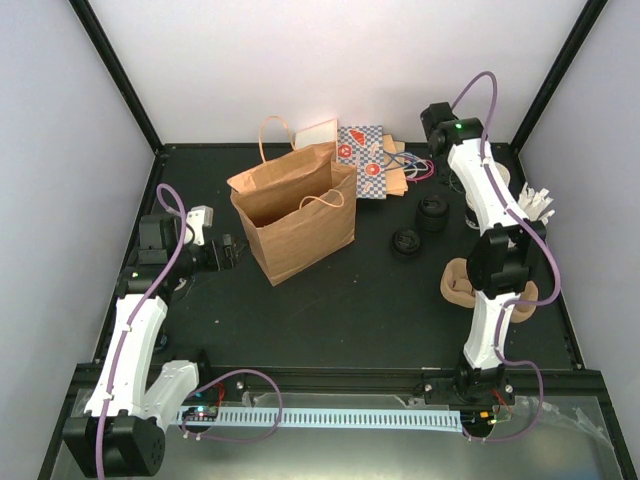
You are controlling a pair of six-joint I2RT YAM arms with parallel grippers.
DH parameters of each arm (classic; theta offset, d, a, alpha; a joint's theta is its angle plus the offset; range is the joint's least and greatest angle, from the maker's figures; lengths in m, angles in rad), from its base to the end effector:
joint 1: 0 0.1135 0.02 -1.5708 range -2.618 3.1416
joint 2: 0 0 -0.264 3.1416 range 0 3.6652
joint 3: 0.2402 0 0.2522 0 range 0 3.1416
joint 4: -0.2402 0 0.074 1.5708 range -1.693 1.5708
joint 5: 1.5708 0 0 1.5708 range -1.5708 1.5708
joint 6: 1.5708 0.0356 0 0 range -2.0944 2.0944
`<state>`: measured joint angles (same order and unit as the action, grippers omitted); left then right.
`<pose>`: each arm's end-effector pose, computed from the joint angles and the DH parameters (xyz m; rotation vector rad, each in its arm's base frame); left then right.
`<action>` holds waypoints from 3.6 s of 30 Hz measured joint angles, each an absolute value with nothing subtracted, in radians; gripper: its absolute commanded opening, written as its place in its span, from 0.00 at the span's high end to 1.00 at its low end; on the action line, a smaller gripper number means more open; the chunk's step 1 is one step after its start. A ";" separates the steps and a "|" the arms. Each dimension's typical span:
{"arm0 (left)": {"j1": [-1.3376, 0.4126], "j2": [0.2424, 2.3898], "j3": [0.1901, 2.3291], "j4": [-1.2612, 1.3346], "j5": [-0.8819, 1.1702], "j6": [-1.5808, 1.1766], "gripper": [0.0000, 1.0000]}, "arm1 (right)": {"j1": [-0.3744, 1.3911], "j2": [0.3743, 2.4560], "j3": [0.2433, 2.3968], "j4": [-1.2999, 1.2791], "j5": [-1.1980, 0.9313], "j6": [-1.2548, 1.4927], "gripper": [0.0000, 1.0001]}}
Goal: Pack the takeout coffee
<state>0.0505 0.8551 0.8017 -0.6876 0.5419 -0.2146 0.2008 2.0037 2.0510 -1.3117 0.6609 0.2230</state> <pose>0.1724 -0.0097 0.2890 -0.0246 2.2823 -0.7090 0.3996 0.0590 0.3273 0.1667 2.5995 -0.7879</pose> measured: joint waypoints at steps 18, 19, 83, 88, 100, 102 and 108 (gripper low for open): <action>0.043 0.842 0.802 -0.688 0.535 -0.213 0.02 | 0.211 1.947 1.965 -1.226 0.738 0.253 0.99; 0.043 0.842 0.802 -0.688 0.535 -0.213 0.02 | 0.211 1.943 1.958 -1.214 0.735 0.253 0.99; 0.025 0.824 0.796 -0.688 0.521 -0.213 0.01 | 0.208 1.851 2.028 -1.245 0.743 0.261 0.99; 0.024 0.824 0.796 -0.688 0.517 -0.213 0.01 | 0.208 1.851 2.077 -1.274 0.743 0.244 0.99; 0.024 0.824 0.796 -0.688 0.510 -0.213 0.02 | 0.208 1.854 2.141 -1.295 0.693 0.218 0.99; 0.024 0.824 0.796 -0.688 0.508 -0.213 0.01 | 0.208 1.854 2.139 -1.295 0.691 0.214 0.99; 0.024 0.824 0.796 -0.688 0.503 -0.213 0.01 | 0.206 1.870 2.109 -1.271 0.685 0.205 0.99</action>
